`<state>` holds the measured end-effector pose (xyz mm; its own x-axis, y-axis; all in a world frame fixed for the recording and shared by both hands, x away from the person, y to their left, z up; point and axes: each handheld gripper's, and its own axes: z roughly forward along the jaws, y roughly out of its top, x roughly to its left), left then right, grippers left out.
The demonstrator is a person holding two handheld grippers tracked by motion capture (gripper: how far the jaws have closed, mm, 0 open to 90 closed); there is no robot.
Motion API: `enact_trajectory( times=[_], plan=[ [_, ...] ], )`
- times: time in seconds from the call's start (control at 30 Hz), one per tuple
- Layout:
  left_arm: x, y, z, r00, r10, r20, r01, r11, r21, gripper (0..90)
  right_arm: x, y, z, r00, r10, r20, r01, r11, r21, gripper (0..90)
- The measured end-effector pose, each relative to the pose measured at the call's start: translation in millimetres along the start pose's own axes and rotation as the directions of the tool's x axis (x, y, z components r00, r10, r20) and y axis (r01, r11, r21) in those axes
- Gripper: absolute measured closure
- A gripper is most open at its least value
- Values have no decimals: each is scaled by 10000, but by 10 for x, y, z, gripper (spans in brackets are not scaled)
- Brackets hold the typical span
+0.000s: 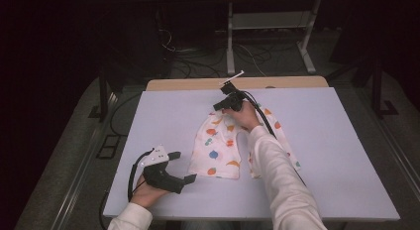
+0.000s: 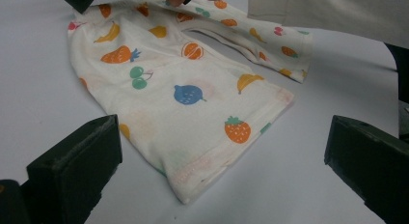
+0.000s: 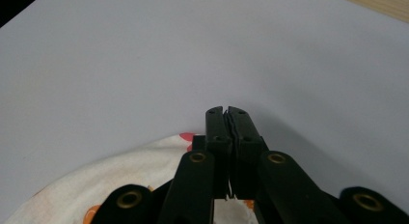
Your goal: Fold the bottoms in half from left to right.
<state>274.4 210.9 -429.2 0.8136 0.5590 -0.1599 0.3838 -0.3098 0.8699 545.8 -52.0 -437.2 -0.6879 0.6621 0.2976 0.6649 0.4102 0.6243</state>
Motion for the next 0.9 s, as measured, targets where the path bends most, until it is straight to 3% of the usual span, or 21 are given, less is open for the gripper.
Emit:
enact_trajectory(
  times=[0.27, 0.57, 0.9],
  plan=[
    [-31, 9, 12, 10000, 30, 77, -30, 10000, -5, 0, 60, -3, -42, 9999, -11, 166, 8, 9998, 210, 889],
    [-51, 140, -13, 9999, 96, -133, -93, 9997, 229, 0, 127, -76, -67, 9997, 61, 257, -58, 9999, -106, 889],
    [135, 201, 43, 9970, -557, -530, 594, 9957, 704, 0, 167, -84, -97, 9994, -39, 357, 47, 9997, -239, 888]
  ],
)
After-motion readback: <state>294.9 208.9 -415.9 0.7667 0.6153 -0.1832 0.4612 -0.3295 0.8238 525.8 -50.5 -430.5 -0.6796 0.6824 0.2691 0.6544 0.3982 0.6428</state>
